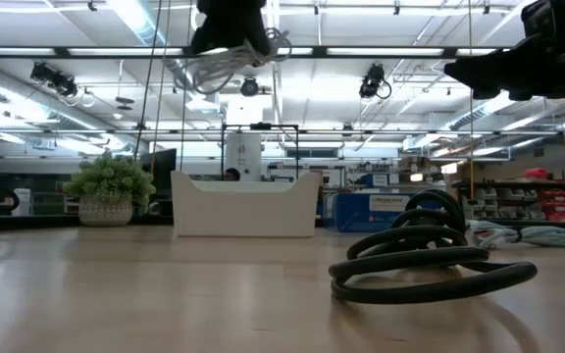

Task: Pick and place USB-C Cables
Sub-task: Put the white charger cable into the white bin

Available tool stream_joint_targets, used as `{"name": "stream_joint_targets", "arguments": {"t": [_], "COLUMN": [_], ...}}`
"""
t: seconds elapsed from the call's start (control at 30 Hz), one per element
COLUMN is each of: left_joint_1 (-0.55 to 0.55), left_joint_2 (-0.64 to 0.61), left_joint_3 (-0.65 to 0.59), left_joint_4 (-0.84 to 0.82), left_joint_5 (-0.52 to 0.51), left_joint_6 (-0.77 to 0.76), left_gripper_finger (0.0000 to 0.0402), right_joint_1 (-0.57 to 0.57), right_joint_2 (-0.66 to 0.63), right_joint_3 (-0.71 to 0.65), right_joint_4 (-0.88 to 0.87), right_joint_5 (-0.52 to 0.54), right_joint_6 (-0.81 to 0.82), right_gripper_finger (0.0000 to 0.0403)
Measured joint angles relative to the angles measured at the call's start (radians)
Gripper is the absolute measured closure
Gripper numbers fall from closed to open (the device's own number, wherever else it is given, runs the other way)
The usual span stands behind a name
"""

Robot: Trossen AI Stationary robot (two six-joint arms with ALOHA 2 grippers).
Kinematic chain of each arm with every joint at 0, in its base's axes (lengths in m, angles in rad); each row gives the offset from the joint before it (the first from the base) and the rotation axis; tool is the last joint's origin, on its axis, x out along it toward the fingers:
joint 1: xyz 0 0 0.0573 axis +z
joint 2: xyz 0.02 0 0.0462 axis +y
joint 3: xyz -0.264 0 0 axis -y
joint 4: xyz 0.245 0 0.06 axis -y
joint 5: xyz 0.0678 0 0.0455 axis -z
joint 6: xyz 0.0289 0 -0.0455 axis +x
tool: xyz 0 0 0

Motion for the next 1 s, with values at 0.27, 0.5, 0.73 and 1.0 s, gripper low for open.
{"name": "stream_joint_targets", "arguments": {"t": [0.27,0.5,0.73,1.0], "left_joint_1": [0.07,0.118,0.162,0.195], "left_joint_2": [0.02,0.064,0.148,0.274], "left_joint_3": [-0.041,-0.127,-0.154,-0.154], "left_joint_4": [0.045,0.105,0.175,0.192], "left_joint_5": [-0.01,0.001,0.002,0.024], "left_joint_6": [0.281,0.321,0.321,0.333], "left_gripper_finger": [0.0286,0.0286,0.0286,0.0286], "right_joint_1": [0.0,0.0,0.0,0.0], "right_joint_2": [0.0,0.0,0.0,0.0], "right_joint_3": [0.0,0.0,0.0,0.0], "right_joint_4": [0.0,0.0,0.001,0.007], "right_joint_5": [-0.002,-0.002,-0.001,-0.007], "right_joint_6": [0.0,0.0,0.0,0.0], "right_gripper_finger": [0.0275,0.0275,0.0275,0.0275]}}
